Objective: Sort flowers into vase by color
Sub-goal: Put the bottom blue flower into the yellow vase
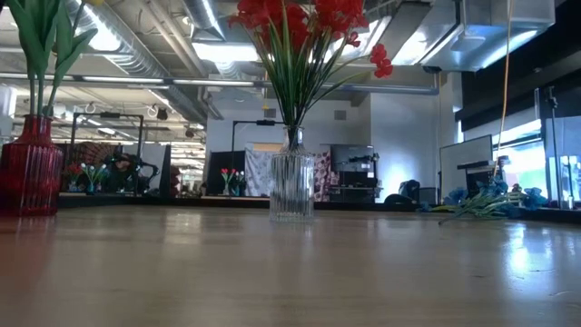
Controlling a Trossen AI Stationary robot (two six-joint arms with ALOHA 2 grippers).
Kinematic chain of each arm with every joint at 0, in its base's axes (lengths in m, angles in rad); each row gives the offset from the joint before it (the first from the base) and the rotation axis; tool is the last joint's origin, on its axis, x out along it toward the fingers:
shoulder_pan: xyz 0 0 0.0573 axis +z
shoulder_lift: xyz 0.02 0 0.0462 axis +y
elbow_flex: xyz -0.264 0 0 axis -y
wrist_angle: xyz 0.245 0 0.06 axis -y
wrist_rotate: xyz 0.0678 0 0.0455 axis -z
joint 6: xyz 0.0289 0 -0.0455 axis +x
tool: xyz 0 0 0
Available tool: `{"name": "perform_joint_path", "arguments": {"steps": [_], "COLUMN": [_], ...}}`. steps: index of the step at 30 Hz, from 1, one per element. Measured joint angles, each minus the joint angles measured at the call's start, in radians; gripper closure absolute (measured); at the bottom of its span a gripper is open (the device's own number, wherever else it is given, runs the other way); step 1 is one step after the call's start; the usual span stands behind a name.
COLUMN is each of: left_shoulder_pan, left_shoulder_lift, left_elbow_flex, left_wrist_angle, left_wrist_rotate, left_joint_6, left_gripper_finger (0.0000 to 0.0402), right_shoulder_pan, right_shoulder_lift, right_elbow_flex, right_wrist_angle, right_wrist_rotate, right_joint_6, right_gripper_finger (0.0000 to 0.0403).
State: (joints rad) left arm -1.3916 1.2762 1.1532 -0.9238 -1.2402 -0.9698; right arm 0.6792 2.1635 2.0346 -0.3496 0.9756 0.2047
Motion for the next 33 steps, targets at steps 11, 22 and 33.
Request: {"name": "perform_joint_path", "arguments": {"steps": [11, 22, 33], "left_shoulder_pan": [0.059, 0.082, 0.15], "left_shoulder_lift": [0.0, 0.0, -0.035], "left_elbow_flex": [-0.071, -0.129, -0.02], "left_wrist_angle": [-0.002, 0.001, -0.011], "left_wrist_rotate": [0.027, 0.151, 0.507], "left_joint_6": [-0.174, -0.345, -0.261], "left_gripper_finger": [0.0395, 0.0351, 0.0235], "right_shoulder_pan": [0.002, 0.002, 0.002], "right_shoulder_lift": [0.0, 0.0, 0.0], "right_elbow_flex": [0.0, 0.0, 0.0], "right_wrist_angle": [-0.039, -0.074, -0.073], "right_wrist_rotate": [0.0, 0.0, 0.0], "right_joint_6": [0.026, 0.053, 0.053], "right_gripper_finger": [0.0175, 0.0175, 0.0175]}}
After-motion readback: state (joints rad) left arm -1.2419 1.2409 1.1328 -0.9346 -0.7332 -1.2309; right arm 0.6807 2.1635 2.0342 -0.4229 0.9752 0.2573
